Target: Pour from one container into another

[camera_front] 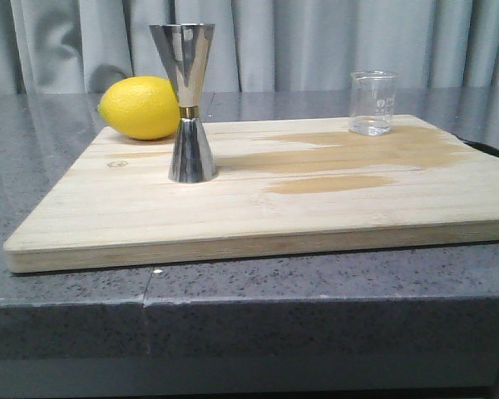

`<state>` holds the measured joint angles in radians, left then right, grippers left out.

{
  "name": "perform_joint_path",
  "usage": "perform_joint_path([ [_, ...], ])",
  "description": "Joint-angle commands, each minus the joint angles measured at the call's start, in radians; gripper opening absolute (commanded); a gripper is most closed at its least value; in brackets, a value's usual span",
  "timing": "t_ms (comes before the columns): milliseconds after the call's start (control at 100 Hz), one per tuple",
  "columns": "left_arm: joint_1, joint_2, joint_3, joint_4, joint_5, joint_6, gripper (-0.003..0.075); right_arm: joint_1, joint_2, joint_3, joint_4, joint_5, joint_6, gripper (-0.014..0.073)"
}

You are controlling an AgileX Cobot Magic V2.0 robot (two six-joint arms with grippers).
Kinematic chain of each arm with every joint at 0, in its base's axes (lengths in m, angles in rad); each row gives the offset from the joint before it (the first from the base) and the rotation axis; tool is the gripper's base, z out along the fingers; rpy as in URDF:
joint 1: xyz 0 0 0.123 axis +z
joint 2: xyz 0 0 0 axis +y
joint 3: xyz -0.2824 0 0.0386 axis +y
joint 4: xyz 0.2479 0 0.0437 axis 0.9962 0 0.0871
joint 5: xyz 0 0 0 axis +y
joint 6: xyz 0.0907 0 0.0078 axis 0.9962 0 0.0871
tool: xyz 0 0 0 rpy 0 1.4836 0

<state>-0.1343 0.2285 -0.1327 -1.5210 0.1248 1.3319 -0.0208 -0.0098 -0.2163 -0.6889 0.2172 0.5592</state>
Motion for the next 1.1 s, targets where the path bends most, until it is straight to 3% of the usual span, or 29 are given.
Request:
perform_joint_path([
  [0,-0.024,-0.002,-0.026,0.189,-0.007,-0.04,-0.0019,-0.001,-0.011,-0.022,-0.012,-0.064,-0.003,-0.0075],
  [80,-0.033,-0.03,-0.026,0.606,0.09,-0.225,-0.0019,-0.001,-0.011,-0.022,-0.012,-0.064,-0.003,-0.0075],
  [200,-0.029,-0.092,-0.004,1.126,0.132,-0.851,-0.002,-0.001,-0.011,-0.022,-0.012,-0.064,-0.003,-0.0075],
  [250,-0.023,-0.125,0.02,1.291,0.118,-1.094,-0.0019,-0.001,-0.011,-0.022,-0.012,-0.064,-0.003,-0.0075],
  [320,-0.012,-0.175,0.056,1.433,0.102,-1.261,-0.0019,-0.001,-0.011,-0.022,-0.012,-0.064,-0.003,-0.0075],
  [450,-0.008,-0.256,0.118,1.486,0.049,-1.295,-0.0019,-0.001,-0.011,-0.022,-0.012,-0.064,-0.003,-0.0075],
  [570,-0.008,-0.257,0.174,1.513,-0.094,-1.332,-0.0019,-0.001,-0.011,-0.022,-0.012,-0.064,-0.003,-0.0075],
  [1090,-0.008,-0.257,0.172,1.559,-0.085,-1.383,-0.0019,-0.001,-0.011,-0.022,-0.012,-0.064,-0.003,-0.0075],
])
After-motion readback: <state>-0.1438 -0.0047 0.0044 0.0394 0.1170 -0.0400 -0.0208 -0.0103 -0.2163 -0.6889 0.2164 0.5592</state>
